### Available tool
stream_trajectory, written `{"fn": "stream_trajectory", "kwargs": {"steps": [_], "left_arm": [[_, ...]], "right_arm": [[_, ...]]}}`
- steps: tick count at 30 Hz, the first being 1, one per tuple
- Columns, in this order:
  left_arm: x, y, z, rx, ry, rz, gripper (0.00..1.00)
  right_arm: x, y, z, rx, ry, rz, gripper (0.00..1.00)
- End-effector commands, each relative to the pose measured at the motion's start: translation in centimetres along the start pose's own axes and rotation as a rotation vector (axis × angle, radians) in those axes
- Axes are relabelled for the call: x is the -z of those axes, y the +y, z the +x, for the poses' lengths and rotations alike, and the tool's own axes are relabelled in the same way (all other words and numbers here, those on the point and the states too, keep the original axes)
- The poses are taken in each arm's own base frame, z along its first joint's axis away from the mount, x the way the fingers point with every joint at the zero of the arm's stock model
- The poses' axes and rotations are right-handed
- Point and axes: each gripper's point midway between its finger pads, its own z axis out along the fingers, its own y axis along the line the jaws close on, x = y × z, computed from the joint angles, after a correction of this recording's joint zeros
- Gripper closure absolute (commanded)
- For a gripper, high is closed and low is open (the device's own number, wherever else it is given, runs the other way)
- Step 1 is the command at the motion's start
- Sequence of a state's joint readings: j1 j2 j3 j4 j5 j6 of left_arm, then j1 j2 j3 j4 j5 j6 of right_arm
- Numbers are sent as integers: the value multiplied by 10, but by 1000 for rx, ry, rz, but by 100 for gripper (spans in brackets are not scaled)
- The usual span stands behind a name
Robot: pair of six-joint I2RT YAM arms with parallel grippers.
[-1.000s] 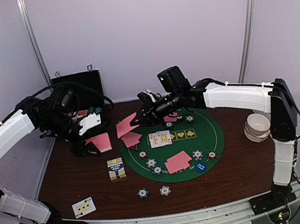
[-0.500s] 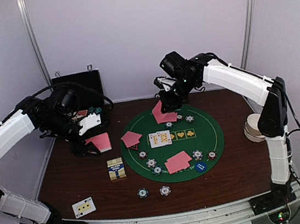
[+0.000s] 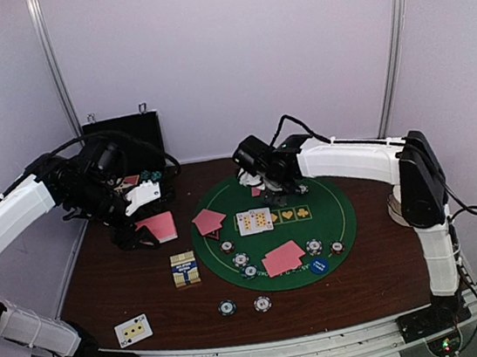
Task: Distribute texas hold em gaming equipment
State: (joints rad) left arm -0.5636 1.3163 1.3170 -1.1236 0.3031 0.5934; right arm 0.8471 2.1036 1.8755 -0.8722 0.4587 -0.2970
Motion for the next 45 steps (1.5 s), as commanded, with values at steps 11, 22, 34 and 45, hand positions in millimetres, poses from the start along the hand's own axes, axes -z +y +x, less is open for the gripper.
{"fn": "stream_trajectory", "kwargs": {"steps": [11,22,34,45], "left_arm": [[7,5,-10,-8,-42,-29,100],[7,3,-10,-7,-46,-25,100],[7,3,-11,-7,-52,-20,100],[7,2,-12,-8,-53,-10,100]], "right_arm": [[-53,60,-9,397,-3,195,100],[-61,79,3,425,9,135,70],[-47,61,6,341,5,156,25],[-2,-3,-17,40,-78,267,0]]}}
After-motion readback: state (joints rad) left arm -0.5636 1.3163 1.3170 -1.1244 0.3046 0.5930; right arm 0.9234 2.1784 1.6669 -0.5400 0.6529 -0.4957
